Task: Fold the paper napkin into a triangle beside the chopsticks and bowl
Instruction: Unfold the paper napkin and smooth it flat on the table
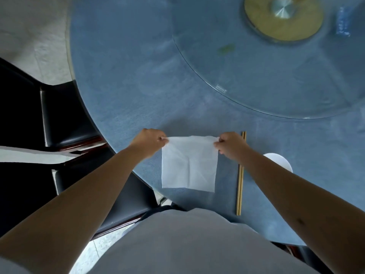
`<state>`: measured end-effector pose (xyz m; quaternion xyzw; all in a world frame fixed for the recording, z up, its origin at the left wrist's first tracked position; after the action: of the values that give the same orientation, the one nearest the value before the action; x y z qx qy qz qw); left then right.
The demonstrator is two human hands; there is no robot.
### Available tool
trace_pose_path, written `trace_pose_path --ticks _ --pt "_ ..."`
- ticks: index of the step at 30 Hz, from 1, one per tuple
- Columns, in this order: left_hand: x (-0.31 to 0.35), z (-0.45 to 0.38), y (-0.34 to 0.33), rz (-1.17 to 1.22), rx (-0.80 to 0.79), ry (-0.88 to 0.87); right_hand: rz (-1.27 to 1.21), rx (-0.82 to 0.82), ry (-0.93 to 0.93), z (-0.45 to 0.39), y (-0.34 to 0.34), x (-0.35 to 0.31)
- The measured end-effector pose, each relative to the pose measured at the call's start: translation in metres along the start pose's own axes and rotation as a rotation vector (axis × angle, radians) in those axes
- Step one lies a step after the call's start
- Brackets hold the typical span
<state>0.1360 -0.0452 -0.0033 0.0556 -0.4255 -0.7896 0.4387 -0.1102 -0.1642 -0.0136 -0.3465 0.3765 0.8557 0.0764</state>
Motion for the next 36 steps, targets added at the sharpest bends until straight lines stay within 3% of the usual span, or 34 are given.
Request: trace_pose_path --ticks 4,9,12,14,16,19,25,29,36 --pt "0.003 -0.022 -0.001 -0.03 0.059 0.075 0.118 -0.018 -0.019 -0.02 -0.003 0.002" --pt "0.01 -0.026 -0.005 -0.003 0.223 0.119 0.148 0.251 -0.058 -0.022 -0.003 0.005" --pt "0.02 -0.006 -0.023 -0.088 0.4 -0.067 0.446 0.278 0.199 -0.009 -0.022 -0.014" --pt "0.028 0.008 -0.052 -0.176 0.331 -0.226 0.595 0.173 0.429 0.0 -0.052 -0.023" --pt "0.026 0.015 -0.083 -0.288 0.28 -0.349 0.663 0.052 0.546 0.006 -0.083 -0.017" --pt "0.014 0.011 -0.102 -0.368 0.267 -0.378 0.674 -0.024 0.527 0.006 -0.101 -0.001" --pt "0.003 -0.001 -0.086 -0.454 0.238 -0.271 0.702 0.048 0.338 -0.003 -0.079 0.016" --pt "-0.01 -0.006 -0.072 -0.473 0.204 -0.209 0.715 0.057 0.302 -0.004 -0.07 0.022" --pt "-0.006 0.0 -0.068 -0.457 0.179 -0.261 0.71 0.028 0.289 0.012 -0.067 0.016"
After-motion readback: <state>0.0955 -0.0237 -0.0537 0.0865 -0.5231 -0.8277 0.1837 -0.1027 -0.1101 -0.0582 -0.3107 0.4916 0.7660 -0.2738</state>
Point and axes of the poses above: each hand's wrist, its own z-axis away from the middle knuckle, its own y-axis out of the back of the hand, x = y × z, the point moved 4 cm from there along -z, towards the middle knuckle, and after that the axes turned 15 degrees about y, right-handed, at the moved point
